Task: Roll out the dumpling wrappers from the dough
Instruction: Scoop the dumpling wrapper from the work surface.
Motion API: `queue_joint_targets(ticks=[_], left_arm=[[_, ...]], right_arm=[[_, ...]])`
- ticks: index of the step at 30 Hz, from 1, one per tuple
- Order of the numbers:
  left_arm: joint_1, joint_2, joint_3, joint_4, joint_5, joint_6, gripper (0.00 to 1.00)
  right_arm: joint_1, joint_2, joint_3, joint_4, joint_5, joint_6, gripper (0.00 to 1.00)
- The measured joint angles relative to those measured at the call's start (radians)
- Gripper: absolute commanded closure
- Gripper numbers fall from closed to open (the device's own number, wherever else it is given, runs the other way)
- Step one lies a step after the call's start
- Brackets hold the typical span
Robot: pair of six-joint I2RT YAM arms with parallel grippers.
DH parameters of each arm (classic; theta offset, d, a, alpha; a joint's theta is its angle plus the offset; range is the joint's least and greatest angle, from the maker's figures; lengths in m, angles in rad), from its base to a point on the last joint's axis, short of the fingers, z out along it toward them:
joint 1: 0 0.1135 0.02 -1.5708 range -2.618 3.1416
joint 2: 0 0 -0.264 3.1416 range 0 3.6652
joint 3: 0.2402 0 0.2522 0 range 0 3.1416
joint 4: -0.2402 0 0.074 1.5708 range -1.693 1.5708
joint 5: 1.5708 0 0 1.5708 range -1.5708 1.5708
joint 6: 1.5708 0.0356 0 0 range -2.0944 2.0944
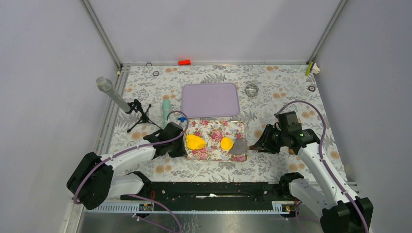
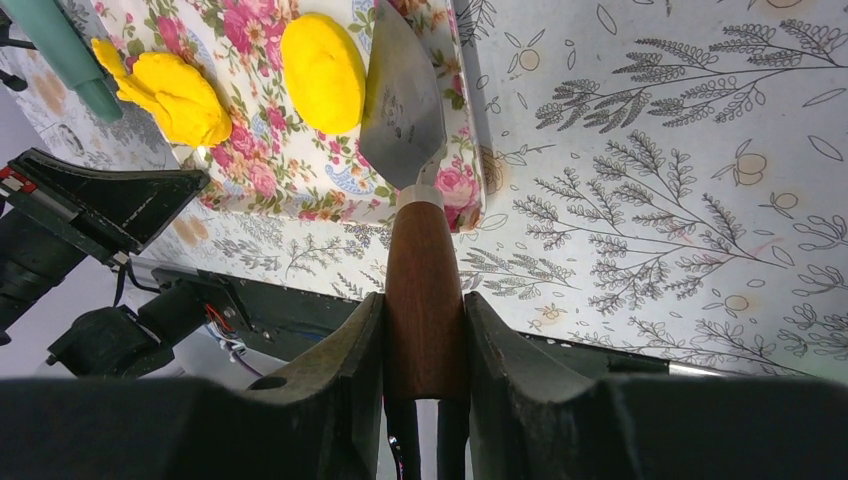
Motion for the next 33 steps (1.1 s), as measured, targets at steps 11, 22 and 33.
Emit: queue_joint_targets(ticks=[11,22,33], left_arm=[[0.0,0.001,0.0,0.0,0.0,0.003,1.0],[0.0,0.001,0.0,0.0,0.0,0.003,1.0],[0.0,0.001,0.0,0.0,0.0,0.003,1.0]], right_arm=[[-0.001,-0.005,-0.048,0.08,-0.034,0.02,1.0],[-0.001,-0.048,-0.058,0.079,-0.045,0.024,1.0],[-0.001,-0.149,-0.061,-0.022,0.047,0.133,1.0]])
